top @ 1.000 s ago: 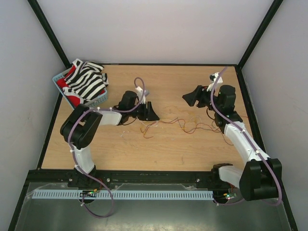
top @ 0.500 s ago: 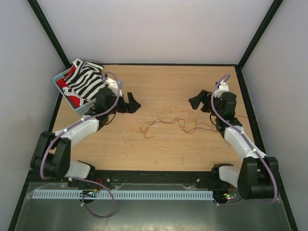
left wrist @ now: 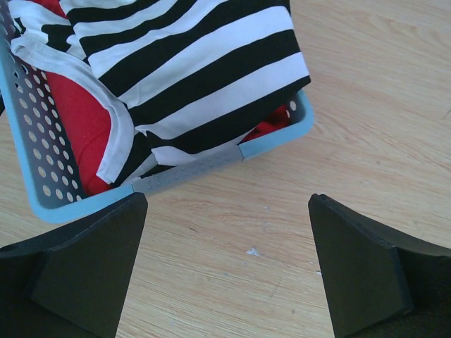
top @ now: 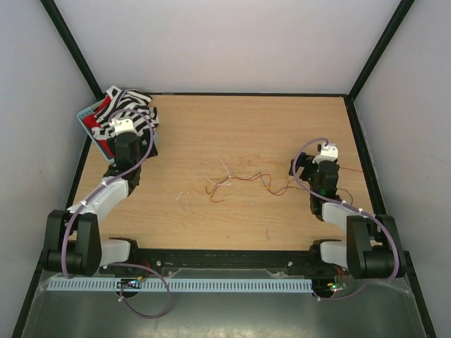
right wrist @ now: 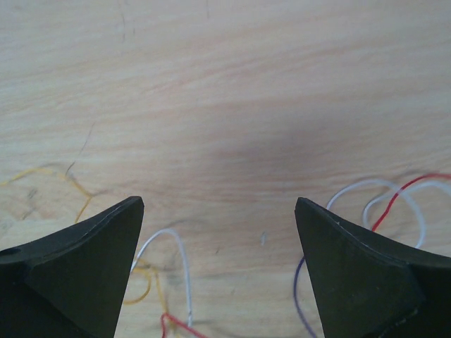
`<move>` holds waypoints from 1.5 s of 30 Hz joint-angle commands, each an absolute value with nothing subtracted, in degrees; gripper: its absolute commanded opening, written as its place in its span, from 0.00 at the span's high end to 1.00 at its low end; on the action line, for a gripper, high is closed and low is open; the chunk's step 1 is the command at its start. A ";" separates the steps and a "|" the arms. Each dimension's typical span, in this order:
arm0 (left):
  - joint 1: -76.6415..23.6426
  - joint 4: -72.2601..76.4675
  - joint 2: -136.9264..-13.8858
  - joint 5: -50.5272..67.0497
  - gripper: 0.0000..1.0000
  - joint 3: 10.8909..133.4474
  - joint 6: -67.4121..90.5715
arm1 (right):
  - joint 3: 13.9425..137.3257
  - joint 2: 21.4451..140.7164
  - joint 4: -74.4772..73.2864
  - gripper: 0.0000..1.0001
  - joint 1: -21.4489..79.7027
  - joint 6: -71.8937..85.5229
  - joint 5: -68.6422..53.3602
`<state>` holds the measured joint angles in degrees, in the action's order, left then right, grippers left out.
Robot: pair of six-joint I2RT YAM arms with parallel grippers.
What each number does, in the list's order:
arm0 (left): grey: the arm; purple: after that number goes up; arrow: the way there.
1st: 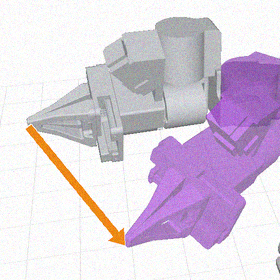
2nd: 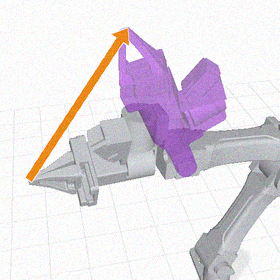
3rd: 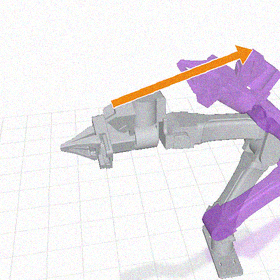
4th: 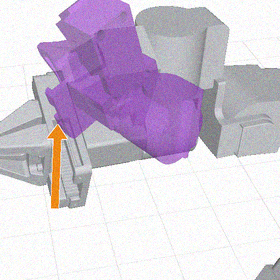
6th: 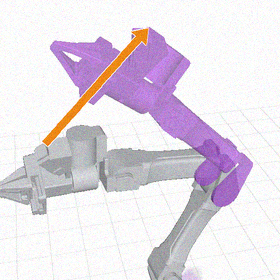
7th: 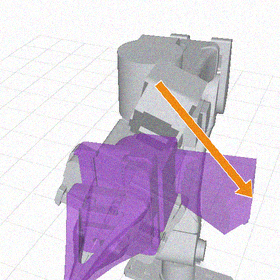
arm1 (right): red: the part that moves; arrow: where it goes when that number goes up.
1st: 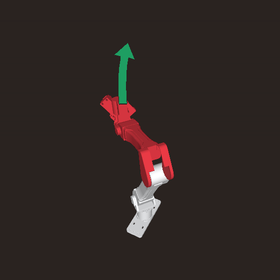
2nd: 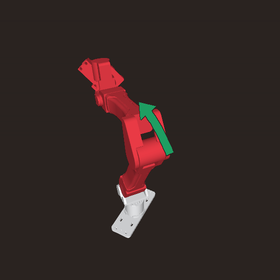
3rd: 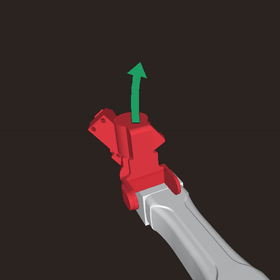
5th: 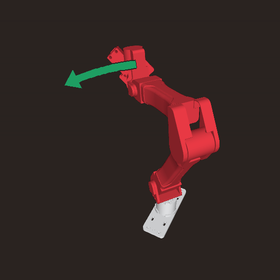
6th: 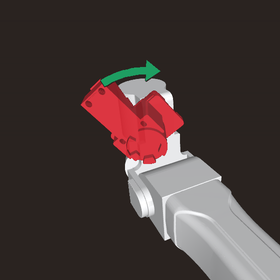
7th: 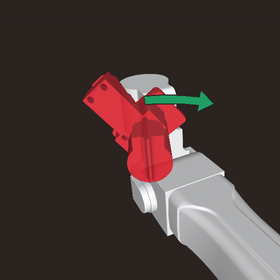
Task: Zip-tie the wires
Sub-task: Place the cable at the center of the board, then reset both arms
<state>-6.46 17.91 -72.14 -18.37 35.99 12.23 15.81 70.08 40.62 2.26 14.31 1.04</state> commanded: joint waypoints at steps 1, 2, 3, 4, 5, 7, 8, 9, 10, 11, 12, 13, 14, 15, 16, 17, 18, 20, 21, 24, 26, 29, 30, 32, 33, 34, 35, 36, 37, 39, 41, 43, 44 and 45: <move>-4.51 21.45 -74.74 -18.74 0.01 35.71 9.10 | 12.09 75.31 59.09 0.01 2.47 7.54 6.58; -4.20 22.49 -75.28 -18.59 0.01 35.46 8.59 | 10.73 76.44 63.49 0.01 2.55 7.27 6.81; -4.00 23.78 -75.64 -18.78 0.01 34.86 8.45 | 9.56 76.85 66.50 0.01 2.89 6.60 6.63; -3.85 25.88 -75.67 -18.88 0.01 33.74 8.43 | 8.93 77.31 67.84 0.01 3.55 6.14 7.29; -3.79 28.71 -75.62 -18.57 0.01 32.23 8.32 | 8.62 77.88 69.34 0.01 4.54 5.14 8.32; -3.71 35.94 -75.71 -17.89 0.01 28.75 7.40 | 7.89 79.13 71.45 0.01 7.81 2.18 10.69; -3.69 38.91 -75.94 -17.67 0.01 27.34 6.73 | 7.19 81.49 74.99 0.01 9.11 1.00 11.42; -3.69 40.94 -76.16 -17.66 0.01 26.42 6.16 | 6.14 84.98 80.52 0.01 9.93 -0.11 11.70; -3.65 42.28 -76.36 -17.77 0.01 25.90 5.79 | 5.23 87.97 87.62 0.01 10.68 -1.30 12.38; -3.61 43.18 -76.54 -17.76 0.01 25.55 5.31 | 5.04 86.75 86.53 0.01 11.13 -1.54 12.74; -3.54 43.90 -76.69 -17.75 0.01 25.31 4.61 | 6.53 84.10 80.23 0.01 11.28 -0.62 13.56; -3.41 44.35 -76.76 -17.60 0.01 25.02 4.32 | 7.02 83.51 76.75 0.01 11.19 0.48 15.53; -3.43 45.42 -76.72 -17.01 0.01 24.68 3.35 | 6.47 85.08 79.82 0.01 11.24 0.32 16.40; -3.43 46.27 -76.61 -16.32 0.01 24.21 2.34 | 6.19 86.58 83.63 0.01 11.26 -0.28 16.06; -3.35 47.47 -76.68 -15.31 0.01 23.88 1.40 | 6.46 86.42 82.35 0.01 11.25 -0.31 16.00; -3.34 48.41 -76.85 -14.20 0.01 23.57 0.48 | 7.31 85.34 79.24 0.01 11.25 0.05 16.04; -3.26 48.99 -76.93 -12.98 0.01 23.38 -0.14 | 8.16 84.63 76.37 0.01 11.29 0.35 16.23; -3.21 49.15 -76.67 -10.20 0.01 23.27 -2.14 | 8.52 85.66 77.67 0.01 11.41 -0.37 15.80; -3.22 49.13 -76.38 -9.05 0.01 23.06 -2.92 | 8.65 86.06 78.00 0.01 11.58 -0.58 15.88; -3.25 48.56 -75.73 -7.77 0.01 22.60 -5.91 | 9.21 85.51 76.03 0.01 11.68 -0.35 15.99; -3.30 47.04 -75.72 -6.88 0.01 23.15 -7.13 | 9.15 85.77 76.44 0.01 11.69 -0.44 16.10; -3.30 44.28 -76.86 -4.99 0.01 25.32 -7.96 | 9.22 85.78 76.37 0.01 11.78 -0.44 16.15; -3.33 43.15 -76.82 -5.04 0.01 25.90 -7.80 | 9.23 85.78 76.38 0.01 11.73 -0.44 16.27; -3.46 35.74 -76.01 -8.85 0.01 27.75 -5.05 | 9.23 85.78 76.38 0.01 11.79 -0.44 16.25; -3.51 32.55 -75.94 -10.39 0.01 28.19 -4.07 | 9.23 85.78 76.38 0.01 11.78 -0.44 16.26; -3.51 31.85 -76.33 -11.61 0.01 27.68 -3.38 | 9.23 85.76 76.38 0.01 11.79 -0.42 16.24; -3.52 33.33 -77.58 -12.78 0.01 26.95 -2.88 | 9.22 85.78 76.38 0.01 11.80 -0.44 16.26; -3.47 34.95 -79.48 -13.92 0.01 26.56 -2.29 | 9.23 85.74 76.38 0.01 11.78 -0.40 16.26; -3.47 37.13 -81.37 -14.65 0.01 26.53 -2.68 | 9.25 85.78 76.38 0.01 11.79 -0.43 16.30; -3.67 40.31 -83.66 -13.07 0.01 26.25 -3.68 | 9.23 85.74 76.31 0.01 11.78 -0.44 16.27; -3.07 47.03 -87.09 -10.76 0.01 24.45 -4.32 | 9.23 85.77 76.35 0.01 11.78 -0.44 16.30; -0.49 50.86 -88.34 -6.07 0.01 22.19 -2.85 | 9.22 85.78 76.38 0.01 11.80 -0.45 16.29; -0.24 54.76 -88.86 -5.31 0.01 21.33 -3.08 | 9.21 85.78 76.34 0.01 11.78 -0.48 16.32; -0.18 52.41 -88.21 -5.20 0.01 21.84 -2.68 | 9.20 85.78 76.37 0.01 11.78 -0.46 16.30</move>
